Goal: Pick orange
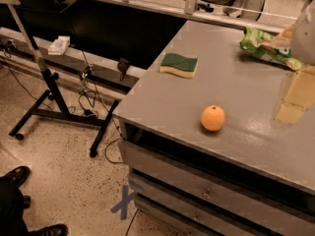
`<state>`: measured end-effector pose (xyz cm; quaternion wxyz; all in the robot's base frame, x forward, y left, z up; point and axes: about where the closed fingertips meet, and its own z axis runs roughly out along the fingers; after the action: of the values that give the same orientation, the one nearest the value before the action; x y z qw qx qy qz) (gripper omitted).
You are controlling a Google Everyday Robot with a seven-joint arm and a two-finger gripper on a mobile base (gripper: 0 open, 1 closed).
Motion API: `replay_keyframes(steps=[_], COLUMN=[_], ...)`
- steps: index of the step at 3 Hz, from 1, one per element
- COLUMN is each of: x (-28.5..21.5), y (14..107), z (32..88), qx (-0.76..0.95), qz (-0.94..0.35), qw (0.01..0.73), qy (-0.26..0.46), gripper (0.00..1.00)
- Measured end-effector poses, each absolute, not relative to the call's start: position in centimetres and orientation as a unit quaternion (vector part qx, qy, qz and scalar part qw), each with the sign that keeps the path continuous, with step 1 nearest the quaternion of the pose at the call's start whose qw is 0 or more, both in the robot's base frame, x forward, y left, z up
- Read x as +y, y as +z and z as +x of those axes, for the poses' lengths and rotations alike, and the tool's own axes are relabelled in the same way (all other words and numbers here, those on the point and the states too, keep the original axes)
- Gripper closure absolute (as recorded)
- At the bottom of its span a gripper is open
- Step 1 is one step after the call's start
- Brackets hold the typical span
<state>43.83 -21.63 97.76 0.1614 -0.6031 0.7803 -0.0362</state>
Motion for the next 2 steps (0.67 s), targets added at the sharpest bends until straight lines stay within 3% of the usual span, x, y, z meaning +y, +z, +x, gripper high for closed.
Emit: replay_keyframes(steps=[2], x=[-21.4], y=[96.7], z=[43.8], qx=[0.784], qz=[-0.596], qw=[0.169], qy=[-0.023], gripper=[0.00])
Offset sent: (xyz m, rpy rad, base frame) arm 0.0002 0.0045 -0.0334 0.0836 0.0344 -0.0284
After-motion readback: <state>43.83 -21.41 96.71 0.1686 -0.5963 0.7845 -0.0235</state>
